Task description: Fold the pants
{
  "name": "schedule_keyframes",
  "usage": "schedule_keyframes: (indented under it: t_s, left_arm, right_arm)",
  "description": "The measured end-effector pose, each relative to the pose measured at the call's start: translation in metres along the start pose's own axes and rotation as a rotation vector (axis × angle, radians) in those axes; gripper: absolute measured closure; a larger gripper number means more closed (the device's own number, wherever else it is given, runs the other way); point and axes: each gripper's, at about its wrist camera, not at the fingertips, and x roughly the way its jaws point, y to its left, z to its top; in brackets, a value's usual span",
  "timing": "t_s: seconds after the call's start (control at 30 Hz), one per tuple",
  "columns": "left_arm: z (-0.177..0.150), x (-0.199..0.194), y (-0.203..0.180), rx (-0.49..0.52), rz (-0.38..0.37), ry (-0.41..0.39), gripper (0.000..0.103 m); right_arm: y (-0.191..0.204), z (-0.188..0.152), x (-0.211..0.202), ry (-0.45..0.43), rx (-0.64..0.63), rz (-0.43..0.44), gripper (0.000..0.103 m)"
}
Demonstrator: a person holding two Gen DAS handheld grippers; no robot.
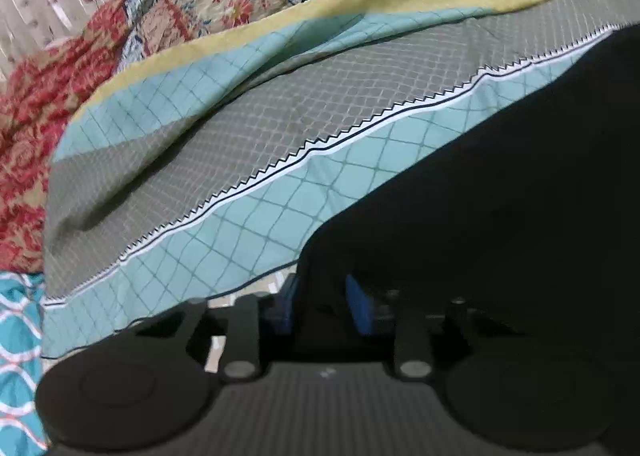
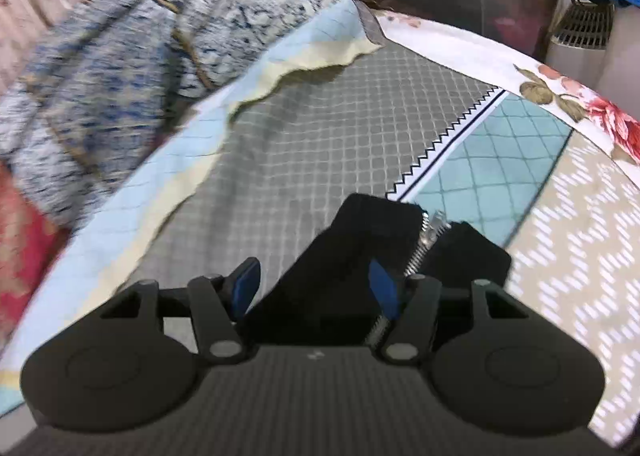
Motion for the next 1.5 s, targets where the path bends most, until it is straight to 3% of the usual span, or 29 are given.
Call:
schedule_keyframes:
  t_s: [0.13, 0.2, 0.27, 0.53, 0.77, 0.87, 1.1, 1.23, 1.33, 1.4, 1.47, 1.5]
  left_arm:
    - [-0.004, -0.005, -0.008, 0.022, 0.042, -0.029, 0.087]
    - [-0.006, -0.012, -0.006, 0.012, 0.052, -0.049, 0.088]
    - [-0.008, -0.021, -0.002, -0.026, 0.048, -0.071, 0.089]
    - [-0.03, -0.099, 0.014, -0.171, 0.031, -0.202, 0.089]
    - [-0.089, -0.183, 0.01, -0.276, -0.007, -0.26, 0.089]
    - [-0.124, -0.212, 0.0, -0.316, -0.031, -0.258, 0.089]
    - [-0.201, -0.263, -0.029, -0.414, -0.09, -0.232, 0.089]
    - [-0.233, -0.258, -0.049, -0.423, -0.104, -0.162, 0.089]
    - [-0.248, -0.239, -0.063, -0.408, -0.11, -0.062, 0.081]
    - [-0.259, -0.235, -0.06, -0.461, -0.144, 0.007, 0.077]
    - [-0.272, -0.246, -0.048, -0.544, -0.19, -0.006, 0.077]
    - [-0.278, -0.255, -0.04, -0.584, -0.204, -0.027, 0.074]
  right_arm:
    - [0.0, -0.003, 0.034, 0.049, 0.015, -0.084, 0.044]
    - [0.0, -0.009, 0.03, 0.008, -0.016, -0.123, 0.088]
    - [-0.01, -0.011, 0.023, 0.007, -0.015, -0.092, 0.095]
    - [-0.053, -0.016, -0.079, -0.094, 0.077, 0.071, 0.097]
    - [-0.124, -0.051, -0.187, -0.154, 0.119, 0.151, 0.097]
    - [-0.156, -0.079, -0.214, -0.149, 0.147, 0.16, 0.097]
    - [-0.229, -0.148, -0.23, -0.095, 0.244, 0.111, 0.097]
    - [-0.255, -0.18, -0.217, -0.037, 0.29, 0.059, 0.097]
    - [-0.262, -0.194, -0.205, -0.013, 0.301, 0.034, 0.092]
    - [-0.268, -0.197, -0.206, -0.025, 0.346, 0.053, 0.08]
    - [-0.274, -0.195, -0.218, -0.045, 0.383, 0.0, 0.03]
    - [-0.279, -0.196, -0.228, -0.084, 0.406, -0.029, 0.029]
